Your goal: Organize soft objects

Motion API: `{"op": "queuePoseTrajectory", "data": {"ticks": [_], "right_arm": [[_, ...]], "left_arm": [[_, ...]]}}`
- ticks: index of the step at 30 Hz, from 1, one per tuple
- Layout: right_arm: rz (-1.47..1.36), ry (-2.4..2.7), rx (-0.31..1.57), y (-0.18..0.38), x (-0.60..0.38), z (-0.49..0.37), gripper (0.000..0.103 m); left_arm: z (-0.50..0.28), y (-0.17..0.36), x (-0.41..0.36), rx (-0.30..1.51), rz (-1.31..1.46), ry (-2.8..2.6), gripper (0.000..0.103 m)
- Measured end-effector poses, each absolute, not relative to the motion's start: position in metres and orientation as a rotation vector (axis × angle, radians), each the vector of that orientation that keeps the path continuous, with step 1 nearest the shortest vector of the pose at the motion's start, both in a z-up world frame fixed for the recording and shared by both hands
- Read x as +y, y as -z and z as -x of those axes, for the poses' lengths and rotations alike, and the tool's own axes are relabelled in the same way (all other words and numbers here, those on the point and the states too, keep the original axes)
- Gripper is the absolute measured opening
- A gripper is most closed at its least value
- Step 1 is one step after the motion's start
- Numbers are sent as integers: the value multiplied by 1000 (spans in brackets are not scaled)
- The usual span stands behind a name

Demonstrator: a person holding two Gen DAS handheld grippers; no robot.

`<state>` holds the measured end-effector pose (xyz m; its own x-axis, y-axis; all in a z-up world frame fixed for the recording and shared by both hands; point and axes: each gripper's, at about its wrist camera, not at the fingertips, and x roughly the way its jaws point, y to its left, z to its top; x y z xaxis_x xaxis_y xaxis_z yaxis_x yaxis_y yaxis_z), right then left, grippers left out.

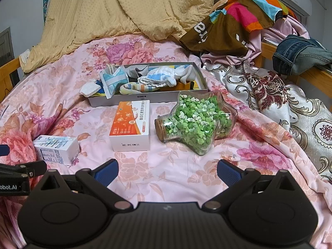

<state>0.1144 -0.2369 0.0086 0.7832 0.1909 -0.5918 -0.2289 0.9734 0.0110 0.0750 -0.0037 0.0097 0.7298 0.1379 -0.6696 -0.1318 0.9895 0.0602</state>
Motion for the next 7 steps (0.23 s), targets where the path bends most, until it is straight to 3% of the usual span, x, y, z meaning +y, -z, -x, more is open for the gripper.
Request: {"op": "queuePoseTrajectory", "data": {"ticks": [7], "right_arm": [[63,-227,633,-9,-237,-115,103]], "left_arm": [[-77,-12,-2,741,4,-155,102]]}}
